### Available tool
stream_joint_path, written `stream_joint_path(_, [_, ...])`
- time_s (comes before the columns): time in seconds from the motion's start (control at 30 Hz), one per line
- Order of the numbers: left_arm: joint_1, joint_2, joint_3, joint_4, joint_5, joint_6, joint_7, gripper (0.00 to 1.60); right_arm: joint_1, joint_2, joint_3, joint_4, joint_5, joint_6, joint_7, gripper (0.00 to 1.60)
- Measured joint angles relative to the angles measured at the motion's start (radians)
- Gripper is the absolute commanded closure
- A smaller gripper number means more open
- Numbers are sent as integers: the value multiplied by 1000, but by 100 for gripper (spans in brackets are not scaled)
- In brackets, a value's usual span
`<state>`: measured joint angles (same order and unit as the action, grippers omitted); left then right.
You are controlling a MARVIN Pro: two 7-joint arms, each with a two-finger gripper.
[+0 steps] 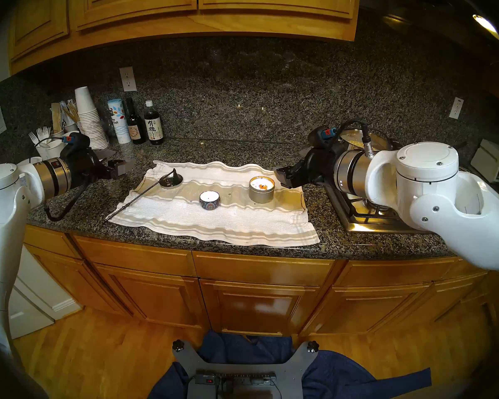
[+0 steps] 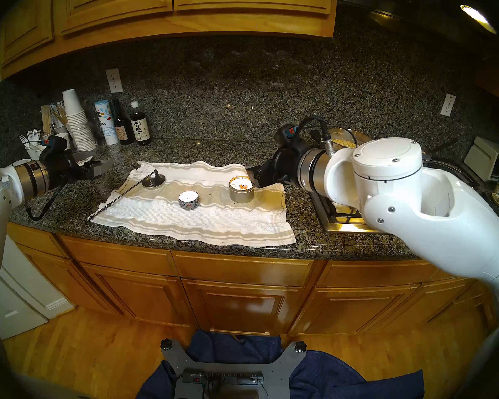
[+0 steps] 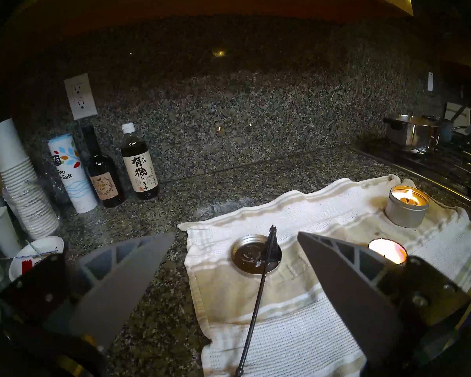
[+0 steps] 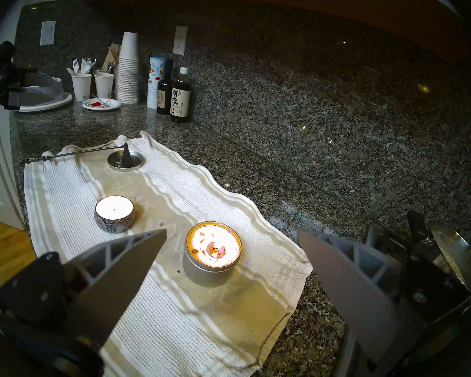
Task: Put out candle flame
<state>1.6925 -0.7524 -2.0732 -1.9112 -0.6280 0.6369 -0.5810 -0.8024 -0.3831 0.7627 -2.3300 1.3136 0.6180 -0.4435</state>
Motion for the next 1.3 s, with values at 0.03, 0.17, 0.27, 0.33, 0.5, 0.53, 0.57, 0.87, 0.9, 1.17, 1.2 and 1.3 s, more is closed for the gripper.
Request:
stream_joint_path(0.03, [1,0,0,0,2,-2,0,0,0,0,0,0,0,0,0,0])
stream_joint_path(0.17, [13,-3,13,-6,29,-14,15,0,0,0,0,0,0,0,0,0])
stream_joint_path(0.27, [27,-12,40,-14,55,-28,29,0,0,0,0,0,0,0,0,0])
stream_joint_path(0.33, [36,-20,65,-17,71,-40,37,0,0,0,0,0,0,0,0,0])
stream_joint_path(0.5, [45,-33,103,-13,99,-80,45,0,0,0,-1,0,0,0,0,0])
stream_joint_path(0.53, [45,-34,107,-11,102,-87,45,0,0,0,-1,0,0,0,0,0])
stream_joint_path(0.57, [44,-35,114,-5,108,-98,46,0,0,0,-1,0,0,0,0,0])
stream_joint_path(0.87, [43,-29,155,70,134,-154,18,16,0,1,-1,0,1,0,-1,0])
stream_joint_path(0.9, [43,-26,157,76,136,-158,10,23,0,1,-1,0,1,0,-1,0])
stream_joint_path(1.17, [36,1,173,85,136,-162,-45,37,0,1,-1,0,1,0,-1,0])
stream_joint_path(1.2, [34,5,175,85,136,-161,-50,36,0,1,-1,0,1,0,-1,0])
stream_joint_path(1.3, [28,16,185,89,137,-155,-59,35,0,1,-1,0,1,0,-1,0])
